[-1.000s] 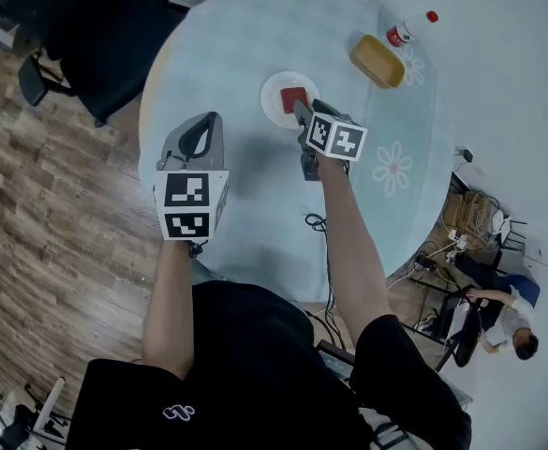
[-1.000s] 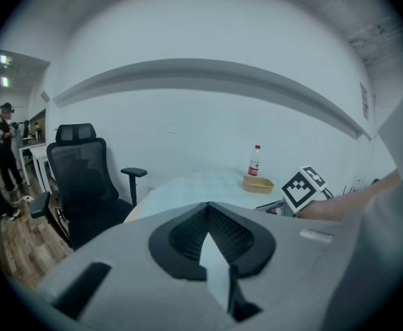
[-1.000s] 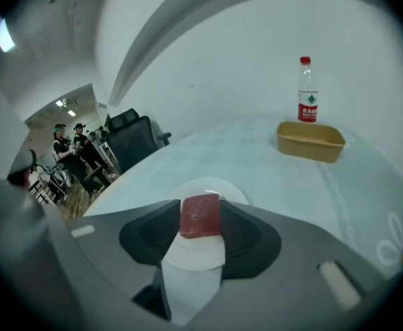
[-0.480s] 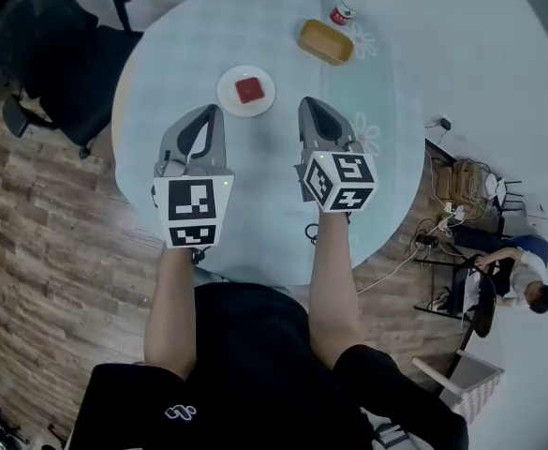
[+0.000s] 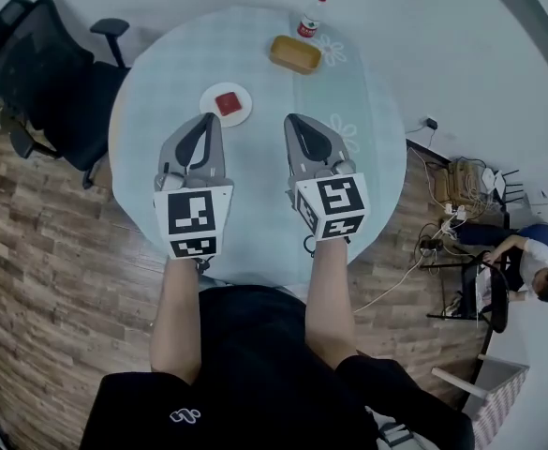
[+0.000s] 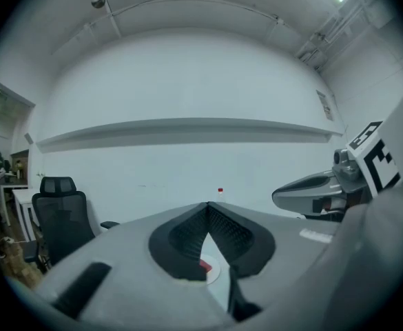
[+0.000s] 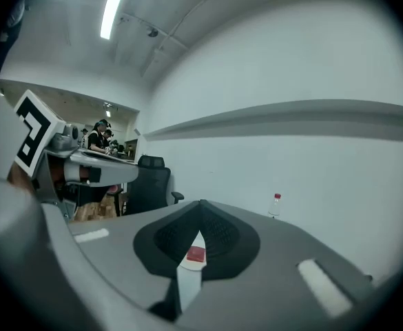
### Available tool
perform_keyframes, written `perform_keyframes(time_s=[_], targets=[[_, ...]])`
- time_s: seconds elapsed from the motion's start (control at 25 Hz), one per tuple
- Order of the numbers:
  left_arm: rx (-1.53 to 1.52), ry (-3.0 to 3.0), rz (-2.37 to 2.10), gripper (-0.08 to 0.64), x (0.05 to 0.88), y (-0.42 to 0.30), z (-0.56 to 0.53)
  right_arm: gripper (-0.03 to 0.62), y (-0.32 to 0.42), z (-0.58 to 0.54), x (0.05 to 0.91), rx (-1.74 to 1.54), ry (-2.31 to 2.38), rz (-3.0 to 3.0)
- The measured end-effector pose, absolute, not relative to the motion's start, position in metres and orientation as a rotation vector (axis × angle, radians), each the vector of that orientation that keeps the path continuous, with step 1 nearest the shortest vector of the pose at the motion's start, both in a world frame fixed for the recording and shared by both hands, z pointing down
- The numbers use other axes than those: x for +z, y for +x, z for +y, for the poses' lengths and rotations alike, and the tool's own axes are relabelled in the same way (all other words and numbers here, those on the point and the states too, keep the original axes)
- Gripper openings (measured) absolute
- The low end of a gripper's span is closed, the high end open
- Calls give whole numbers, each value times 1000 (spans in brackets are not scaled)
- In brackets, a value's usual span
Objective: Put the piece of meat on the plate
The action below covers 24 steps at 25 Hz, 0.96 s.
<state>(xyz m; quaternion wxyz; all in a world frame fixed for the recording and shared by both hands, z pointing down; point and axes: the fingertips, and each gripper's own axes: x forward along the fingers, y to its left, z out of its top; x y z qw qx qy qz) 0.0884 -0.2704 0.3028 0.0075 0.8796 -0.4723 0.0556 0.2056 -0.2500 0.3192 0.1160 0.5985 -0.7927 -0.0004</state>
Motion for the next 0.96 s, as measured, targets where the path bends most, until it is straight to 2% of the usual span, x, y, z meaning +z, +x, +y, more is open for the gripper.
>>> perform_keyframes(time_s=[0.96], targets=[[201,2795,-1585,2,295,127,-225,8,249,-209,307,-24,1763,-2370]])
